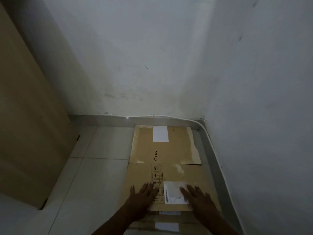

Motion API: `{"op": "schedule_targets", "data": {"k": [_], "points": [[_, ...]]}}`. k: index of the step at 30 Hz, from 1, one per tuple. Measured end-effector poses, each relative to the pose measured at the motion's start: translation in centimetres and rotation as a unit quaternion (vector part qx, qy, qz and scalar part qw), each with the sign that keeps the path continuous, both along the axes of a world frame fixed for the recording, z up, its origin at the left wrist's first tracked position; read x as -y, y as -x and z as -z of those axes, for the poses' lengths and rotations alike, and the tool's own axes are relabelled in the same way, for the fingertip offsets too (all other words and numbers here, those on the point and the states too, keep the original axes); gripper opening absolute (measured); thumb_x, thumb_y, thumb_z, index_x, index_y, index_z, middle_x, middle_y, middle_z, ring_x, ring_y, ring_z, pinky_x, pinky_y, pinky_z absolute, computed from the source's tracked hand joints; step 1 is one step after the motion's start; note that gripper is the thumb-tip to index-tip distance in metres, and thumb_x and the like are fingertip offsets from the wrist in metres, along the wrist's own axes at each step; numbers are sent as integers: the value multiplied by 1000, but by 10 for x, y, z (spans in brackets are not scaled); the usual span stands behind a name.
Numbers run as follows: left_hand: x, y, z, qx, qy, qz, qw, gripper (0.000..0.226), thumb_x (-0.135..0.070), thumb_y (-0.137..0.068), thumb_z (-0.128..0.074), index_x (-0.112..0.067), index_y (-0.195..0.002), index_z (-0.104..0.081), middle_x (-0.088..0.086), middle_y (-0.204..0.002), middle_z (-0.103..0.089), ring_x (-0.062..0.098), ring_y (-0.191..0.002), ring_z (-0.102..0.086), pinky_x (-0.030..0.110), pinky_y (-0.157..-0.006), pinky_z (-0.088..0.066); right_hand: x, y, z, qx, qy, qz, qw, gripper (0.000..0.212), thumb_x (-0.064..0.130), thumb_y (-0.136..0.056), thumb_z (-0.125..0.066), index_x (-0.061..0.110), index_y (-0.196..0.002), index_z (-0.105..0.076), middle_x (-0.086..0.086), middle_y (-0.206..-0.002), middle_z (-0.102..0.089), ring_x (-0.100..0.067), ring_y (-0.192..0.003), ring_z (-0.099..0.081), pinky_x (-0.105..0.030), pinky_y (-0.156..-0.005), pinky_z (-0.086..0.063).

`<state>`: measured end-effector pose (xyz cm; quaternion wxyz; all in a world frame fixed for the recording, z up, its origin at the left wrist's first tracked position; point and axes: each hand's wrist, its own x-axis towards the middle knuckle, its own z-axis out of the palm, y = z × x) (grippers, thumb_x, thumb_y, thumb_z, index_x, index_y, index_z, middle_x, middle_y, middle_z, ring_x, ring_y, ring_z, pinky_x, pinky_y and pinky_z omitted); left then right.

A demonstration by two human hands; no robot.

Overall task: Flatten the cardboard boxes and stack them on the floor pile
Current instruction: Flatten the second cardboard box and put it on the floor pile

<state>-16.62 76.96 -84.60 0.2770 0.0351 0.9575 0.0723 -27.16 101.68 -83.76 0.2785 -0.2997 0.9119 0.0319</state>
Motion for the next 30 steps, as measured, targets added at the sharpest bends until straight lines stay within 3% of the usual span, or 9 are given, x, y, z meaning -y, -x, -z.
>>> {"op": "schedule_targets", "data": {"k": [4, 8, 13, 16, 19, 26, 30], "points": [[2, -5, 33, 17, -16, -16, 1000, 102, -30, -92, -62, -32, -149, 24, 3, -162, 21, 30, -150, 14, 73, -111, 0, 0, -10, 28, 30, 0, 3, 1000, 83, 26, -98, -45, 41, -149, 18, -1, -163, 17, -33, -148, 16, -59, -117, -2], [3, -8, 58, 43, -4, -19, 999, 112, -38, -88, -66, -37, -143, 31, 0, -160, 27, 32, -148, 20, 74, -109, -1, -2, -18, 60, 25, -12, -3, 1000, 85, 40, -99, -39, 50, -122, 43, -1, -161, 25, -34, -147, 19, -59, -116, -3], [8, -10, 88, 51, -25, -44, 997, 125, -38, -87, -68, -54, -108, 55, -8, -148, 41, 28, -135, 35, 80, -105, -3, 7, -22, 76, 66, -17, 18, 998, 85, 38, -98, -45, 37, -145, 26, -2, -160, 27, -35, -146, 22, -61, -116, -3], [13, -9, 92, 53, -27, -34, 998, 129, -37, -85, -70, -54, -109, 56, -5, -147, 42, 29, -133, 37, 80, -105, -4, 7, -24, 81, 59, -25, 11, 998, 85, 37, -98, -43, 34, -138, 32, -4, -158, 30, -37, -145, 23, -62, -115, -4], [14, -9, 89, 55, -35, -32, 997, 131, -36, -85, -71, -56, -104, 57, -6, -147, 41, 28, -130, 38, 79, -106, -4, 7, -25, 82, 67, -23, 14, 997, 88, 38, -97, -46, 32, -147, 26, -3, -152, 38, -38, -145, 24, -62, -115, -5], [14, -16, 96, 34, -6, -36, 999, 125, -39, -87, -67, -53, -111, 54, -1, -147, 40, 36, -145, 25, 80, -104, -5, 13, -30, 80, 73, -24, 12, 997, 83, 38, -98, -45, 28, -151, 19, -4, -160, 27, -40, -145, 23, -62, -116, -5], [14, -15, 96, 44, -11, -39, 998, 127, -39, -86, -68, -56, -106, 56, 0, -146, 40, 32, -138, 34, 81, -104, -3, 19, -28, 80, 87, -40, 18, 995, 82, 37, -99, -44, 29, -151, 19, -4, -160, 27, -40, -145, 23, -63, -115, -3]]}}
